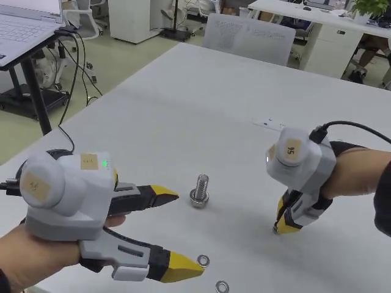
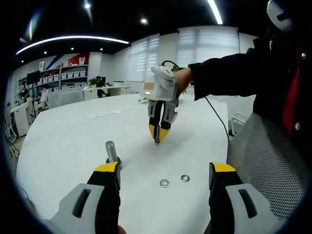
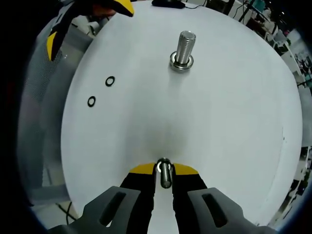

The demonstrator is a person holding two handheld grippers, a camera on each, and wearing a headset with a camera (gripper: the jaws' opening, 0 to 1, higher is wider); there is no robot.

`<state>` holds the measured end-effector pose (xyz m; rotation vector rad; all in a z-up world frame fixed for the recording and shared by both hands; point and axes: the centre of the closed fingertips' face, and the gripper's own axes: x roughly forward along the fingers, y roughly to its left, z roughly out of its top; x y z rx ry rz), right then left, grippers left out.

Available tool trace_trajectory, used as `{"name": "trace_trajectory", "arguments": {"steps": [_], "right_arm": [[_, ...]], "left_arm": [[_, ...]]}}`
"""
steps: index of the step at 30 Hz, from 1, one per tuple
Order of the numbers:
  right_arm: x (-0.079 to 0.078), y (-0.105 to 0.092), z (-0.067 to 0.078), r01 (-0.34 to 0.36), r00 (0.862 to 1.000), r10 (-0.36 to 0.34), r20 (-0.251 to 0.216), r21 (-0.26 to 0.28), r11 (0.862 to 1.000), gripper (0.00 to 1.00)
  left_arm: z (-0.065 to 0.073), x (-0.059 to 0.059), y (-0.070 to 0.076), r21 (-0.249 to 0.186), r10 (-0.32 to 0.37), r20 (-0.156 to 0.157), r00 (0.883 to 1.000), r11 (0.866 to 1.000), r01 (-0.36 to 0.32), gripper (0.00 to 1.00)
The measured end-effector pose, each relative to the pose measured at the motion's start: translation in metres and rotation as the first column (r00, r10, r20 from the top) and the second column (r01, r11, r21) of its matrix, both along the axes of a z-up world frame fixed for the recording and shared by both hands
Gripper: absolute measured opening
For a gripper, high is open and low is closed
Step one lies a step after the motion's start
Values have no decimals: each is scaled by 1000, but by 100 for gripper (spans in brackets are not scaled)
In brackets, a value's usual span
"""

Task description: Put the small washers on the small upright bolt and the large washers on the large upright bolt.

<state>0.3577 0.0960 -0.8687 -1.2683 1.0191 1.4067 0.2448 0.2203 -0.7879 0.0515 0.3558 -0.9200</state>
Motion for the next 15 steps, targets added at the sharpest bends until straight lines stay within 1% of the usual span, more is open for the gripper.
{"name": "trace_trajectory", "arguments": {"steps": [15], "right_arm": [[-1,0,-4,-13,1000,13,4,-8,1000,13]], "left_arm": [[0,0,1,3,0,-2,1000,1000,0,74]]}}
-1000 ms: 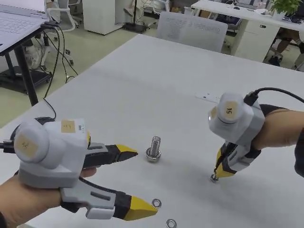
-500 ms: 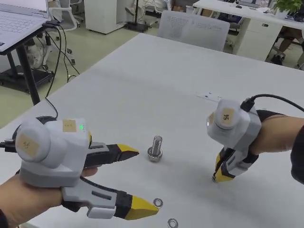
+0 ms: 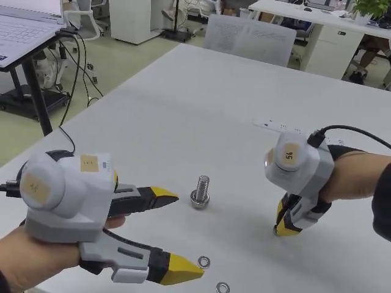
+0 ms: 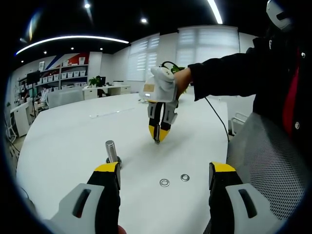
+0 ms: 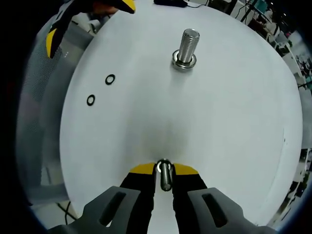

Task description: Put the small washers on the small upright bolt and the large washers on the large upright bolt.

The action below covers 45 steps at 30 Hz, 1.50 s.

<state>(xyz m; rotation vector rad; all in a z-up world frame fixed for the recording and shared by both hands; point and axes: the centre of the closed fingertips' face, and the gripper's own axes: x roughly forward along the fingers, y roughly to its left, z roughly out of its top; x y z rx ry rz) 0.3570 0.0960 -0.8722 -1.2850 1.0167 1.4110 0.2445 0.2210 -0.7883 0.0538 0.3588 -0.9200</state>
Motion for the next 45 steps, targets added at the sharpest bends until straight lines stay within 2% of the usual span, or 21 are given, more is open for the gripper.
{"name": "trace_trajectory", "arguments": {"steps": [12,17,22,31,45], "right_arm": [[-1,2,-1,-3,1000,3,1,-1,1000,16],[0,2,-2,8,1000,-8,3,0,1000,21],[3,3,0,28,1000,-28,11,12,1000,30],[5,-2,2,61,998,-61,9,29,998,38],[6,-16,6,108,994,-109,15,49,993,47]], "left_arm": [[0,-1,0,2,-3,0,1000,1000,3,74],[0,-2,0,3,-3,-1,1000,1000,3,74],[0,-1,0,3,-4,1,1000,1000,4,74],[0,-1,-1,5,-6,2,1000,1000,6,74],[2,-1,-2,6,-11,8,1000,1000,11,74]]}}
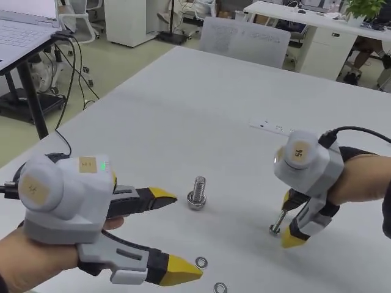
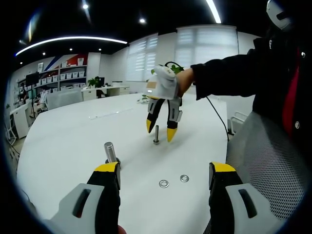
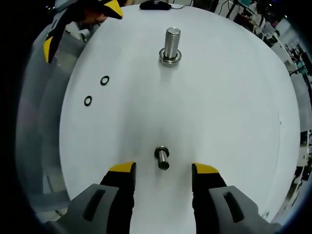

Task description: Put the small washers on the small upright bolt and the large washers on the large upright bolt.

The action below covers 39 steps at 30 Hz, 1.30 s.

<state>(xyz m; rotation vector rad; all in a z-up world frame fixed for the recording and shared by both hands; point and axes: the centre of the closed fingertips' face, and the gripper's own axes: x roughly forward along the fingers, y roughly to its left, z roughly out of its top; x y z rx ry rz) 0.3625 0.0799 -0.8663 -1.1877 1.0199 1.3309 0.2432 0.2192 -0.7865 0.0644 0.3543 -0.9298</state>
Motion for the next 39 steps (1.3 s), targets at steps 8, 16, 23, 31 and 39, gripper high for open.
{"name": "trace_trajectory", "arguments": {"steps": [8,16,23,31,39], "right_arm": [[-5,-10,1,25,1000,-25,0,6,1000,50],[-13,-20,5,32,999,-32,4,3,999,51],[-26,-24,4,38,999,-38,-4,5,999,51],[-41,-25,4,38,999,-38,-12,7,999,51],[-62,-23,2,27,999,-26,-32,9,1000,51]], "left_arm": [[1,-1,-1,1,-4,2,1000,1000,4,74],[2,-1,-2,-1,-7,6,1000,1000,7,74],[2,-2,-2,-2,-9,7,1000,1000,9,74],[3,-2,-2,-3,-12,10,1000,1000,12,74],[4,-3,-3,-3,-17,13,1000,1000,17,74]]}}
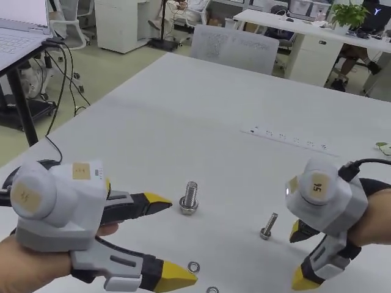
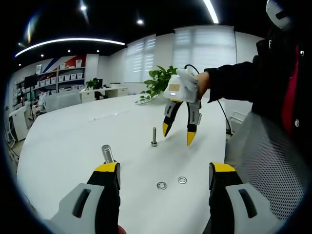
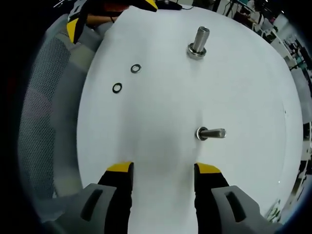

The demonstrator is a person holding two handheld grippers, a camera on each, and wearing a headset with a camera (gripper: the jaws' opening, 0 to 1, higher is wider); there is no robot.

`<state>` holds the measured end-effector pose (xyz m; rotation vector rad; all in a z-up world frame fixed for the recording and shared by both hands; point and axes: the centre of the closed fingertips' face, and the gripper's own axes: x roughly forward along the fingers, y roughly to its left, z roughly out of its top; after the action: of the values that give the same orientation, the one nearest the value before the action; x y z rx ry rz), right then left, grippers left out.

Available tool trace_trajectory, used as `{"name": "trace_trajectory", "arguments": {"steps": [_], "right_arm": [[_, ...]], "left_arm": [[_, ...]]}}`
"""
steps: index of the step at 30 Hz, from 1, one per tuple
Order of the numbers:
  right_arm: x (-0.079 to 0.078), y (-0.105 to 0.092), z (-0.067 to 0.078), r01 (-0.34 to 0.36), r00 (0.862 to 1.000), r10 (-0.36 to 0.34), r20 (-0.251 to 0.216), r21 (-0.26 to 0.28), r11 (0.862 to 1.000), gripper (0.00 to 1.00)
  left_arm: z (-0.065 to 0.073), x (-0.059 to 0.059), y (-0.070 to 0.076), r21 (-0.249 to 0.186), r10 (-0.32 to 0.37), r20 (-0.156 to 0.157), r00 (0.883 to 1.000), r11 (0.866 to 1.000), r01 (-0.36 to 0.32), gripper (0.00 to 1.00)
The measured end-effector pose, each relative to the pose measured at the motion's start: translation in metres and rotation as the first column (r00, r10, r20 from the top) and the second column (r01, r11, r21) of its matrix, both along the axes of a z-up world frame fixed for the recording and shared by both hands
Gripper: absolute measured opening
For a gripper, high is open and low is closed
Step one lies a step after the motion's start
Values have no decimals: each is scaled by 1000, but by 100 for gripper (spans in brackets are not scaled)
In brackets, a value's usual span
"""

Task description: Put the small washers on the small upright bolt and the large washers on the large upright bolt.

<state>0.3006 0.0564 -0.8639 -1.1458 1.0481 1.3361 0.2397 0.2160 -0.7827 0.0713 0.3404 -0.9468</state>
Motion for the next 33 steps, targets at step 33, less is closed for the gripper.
{"name": "trace_trajectory", "arguments": {"steps": [33], "right_arm": [[-63,75,4,-185,981,188,-38,61,981,49]], "left_arm": [[3,-8,6,7,22,11,1000,1000,-22,74]]}}
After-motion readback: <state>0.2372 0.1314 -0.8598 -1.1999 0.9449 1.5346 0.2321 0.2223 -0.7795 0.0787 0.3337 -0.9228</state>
